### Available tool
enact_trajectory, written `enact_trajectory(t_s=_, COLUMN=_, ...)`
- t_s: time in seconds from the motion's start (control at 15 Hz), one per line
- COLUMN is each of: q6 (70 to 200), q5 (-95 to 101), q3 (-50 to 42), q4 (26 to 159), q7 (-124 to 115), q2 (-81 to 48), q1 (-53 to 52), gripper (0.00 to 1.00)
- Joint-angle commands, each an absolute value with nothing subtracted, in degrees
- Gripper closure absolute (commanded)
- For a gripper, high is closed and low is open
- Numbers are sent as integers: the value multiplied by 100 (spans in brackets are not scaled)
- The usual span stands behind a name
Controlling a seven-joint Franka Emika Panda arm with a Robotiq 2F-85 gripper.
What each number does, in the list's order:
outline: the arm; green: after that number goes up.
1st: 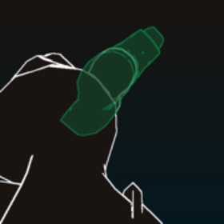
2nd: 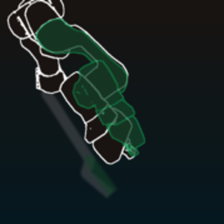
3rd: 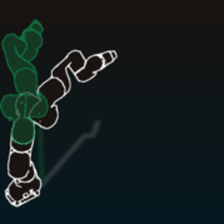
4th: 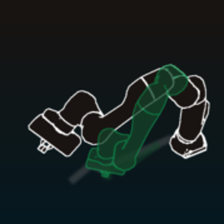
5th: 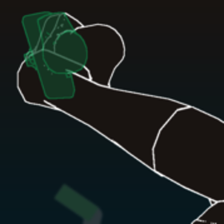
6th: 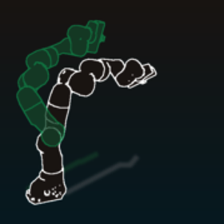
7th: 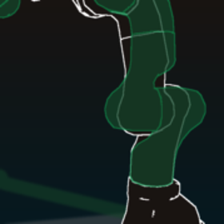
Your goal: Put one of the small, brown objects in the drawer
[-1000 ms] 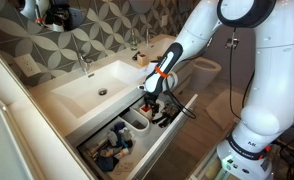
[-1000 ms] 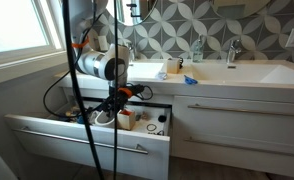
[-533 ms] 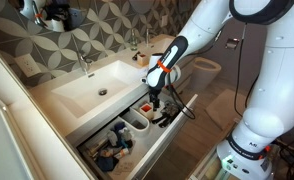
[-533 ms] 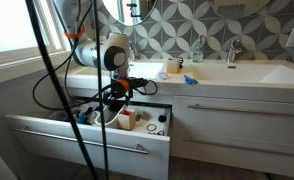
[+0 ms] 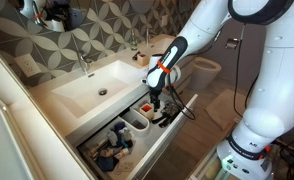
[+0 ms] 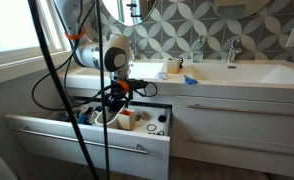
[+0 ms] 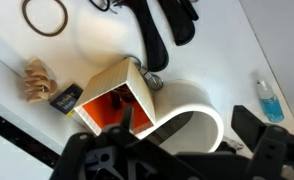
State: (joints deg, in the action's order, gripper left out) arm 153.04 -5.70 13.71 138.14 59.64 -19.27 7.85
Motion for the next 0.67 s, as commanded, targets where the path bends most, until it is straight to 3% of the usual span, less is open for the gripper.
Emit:
enact_trajectory(t_s=0.0, q6=14603, q5=-297, q3=883, q4=13626, q7=5000, q2=-2054, q1=436, gripper=0)
enact_trajectory(t_s=0.27, q6=14244, q5=-73, q3=580, q4=13328, q7=4064, q2=-2417, q1=257, gripper=0)
enact_trajectory(t_s=0.4, q6=14440, q5=-9, q3=531, q4=13169, q7=3657, q2=-2678, q1=207, gripper=28)
enact_trajectory(t_s=0.6, q6=14446, q5=-23, q3=547, q4=12880, q7=3066, q2=-3065, q1=175, gripper=49)
